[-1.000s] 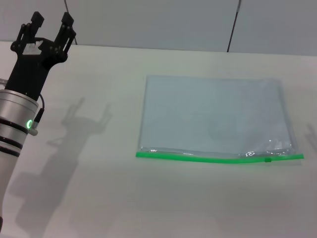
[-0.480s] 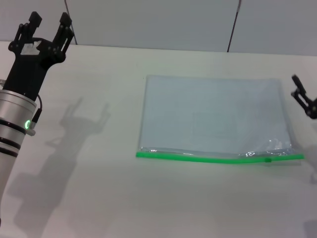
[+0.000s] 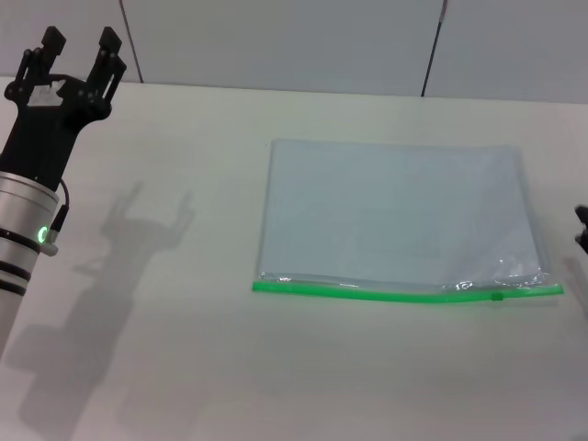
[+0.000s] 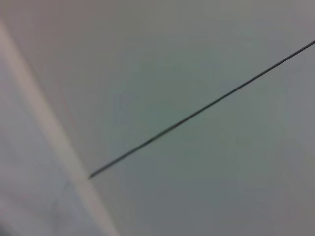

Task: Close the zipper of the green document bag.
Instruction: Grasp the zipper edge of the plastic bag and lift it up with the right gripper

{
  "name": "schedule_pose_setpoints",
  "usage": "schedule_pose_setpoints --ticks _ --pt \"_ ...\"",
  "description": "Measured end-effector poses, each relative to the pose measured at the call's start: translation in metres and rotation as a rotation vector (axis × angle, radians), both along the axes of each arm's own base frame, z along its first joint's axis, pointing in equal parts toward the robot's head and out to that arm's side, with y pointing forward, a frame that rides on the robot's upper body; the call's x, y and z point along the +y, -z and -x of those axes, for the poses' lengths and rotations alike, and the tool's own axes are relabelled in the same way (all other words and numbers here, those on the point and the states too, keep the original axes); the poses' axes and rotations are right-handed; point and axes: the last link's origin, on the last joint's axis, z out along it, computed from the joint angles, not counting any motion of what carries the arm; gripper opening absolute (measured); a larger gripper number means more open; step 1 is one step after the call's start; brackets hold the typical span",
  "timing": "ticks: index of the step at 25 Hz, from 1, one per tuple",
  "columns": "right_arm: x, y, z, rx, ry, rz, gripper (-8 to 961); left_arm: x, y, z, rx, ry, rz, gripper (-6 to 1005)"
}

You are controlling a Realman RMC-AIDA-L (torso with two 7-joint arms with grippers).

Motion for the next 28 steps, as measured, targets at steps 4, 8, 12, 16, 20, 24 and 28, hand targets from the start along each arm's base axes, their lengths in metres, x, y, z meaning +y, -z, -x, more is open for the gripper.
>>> schedule_pose_setpoints --ticks 4,8,12,16,20,24,28 --pt "-0.007 0.003 -0.008 -0.066 0.031 0.004 851 0.000 0.000 0.001 -0.001 -0.003 -0.001 735" --pt "-0.007 0.007 -0.011 -0.098 0.050 0.026 851 0.000 0.000 0.001 -0.001 -0.003 -0.003 734" --pt "-0.006 0.015 -0.013 -0.142 0.073 0.067 851 0.000 0.000 0.000 0.006 -0.003 -0.005 734" --pt "-0.004 0.024 -0.012 -0.179 0.076 0.112 850 0.000 0.000 0.000 0.008 -0.004 -0.005 733" --pt "-0.005 0.031 -0.011 -0.207 0.067 0.151 850 0.000 0.001 0.000 0.009 -0.003 -0.004 733" --pt "-0.005 0.035 -0.008 -0.213 0.056 0.167 850 0.000 0.001 -0.001 0.009 -0.002 -0.003 732" --pt "-0.004 0.033 -0.010 -0.213 0.065 0.162 849 0.001 0.001 -0.001 0.010 -0.001 -0.003 731"
